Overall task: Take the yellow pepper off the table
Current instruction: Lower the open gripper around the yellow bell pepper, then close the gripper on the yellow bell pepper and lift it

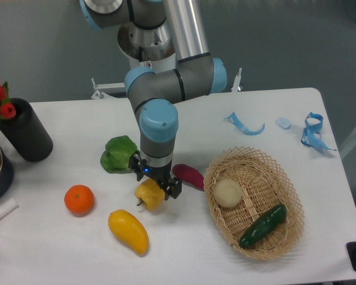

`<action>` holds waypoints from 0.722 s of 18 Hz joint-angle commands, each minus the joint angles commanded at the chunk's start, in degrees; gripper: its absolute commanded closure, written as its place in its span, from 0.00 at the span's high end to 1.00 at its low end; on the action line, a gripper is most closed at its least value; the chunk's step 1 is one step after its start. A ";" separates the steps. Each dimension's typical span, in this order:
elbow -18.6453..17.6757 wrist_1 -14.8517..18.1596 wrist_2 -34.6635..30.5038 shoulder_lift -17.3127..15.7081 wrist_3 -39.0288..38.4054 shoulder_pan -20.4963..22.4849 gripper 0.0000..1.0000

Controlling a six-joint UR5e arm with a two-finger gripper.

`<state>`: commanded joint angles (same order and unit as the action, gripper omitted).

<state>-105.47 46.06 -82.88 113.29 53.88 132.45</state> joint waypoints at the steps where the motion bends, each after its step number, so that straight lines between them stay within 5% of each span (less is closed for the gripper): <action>1: 0.00 0.00 0.00 0.44 0.00 0.00 1.00; 8: 0.00 0.00 0.00 1.06 0.00 0.00 0.99; 13: 0.18 0.00 0.00 0.97 -0.09 0.00 0.62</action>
<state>-105.29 46.05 -82.88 114.26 53.79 132.45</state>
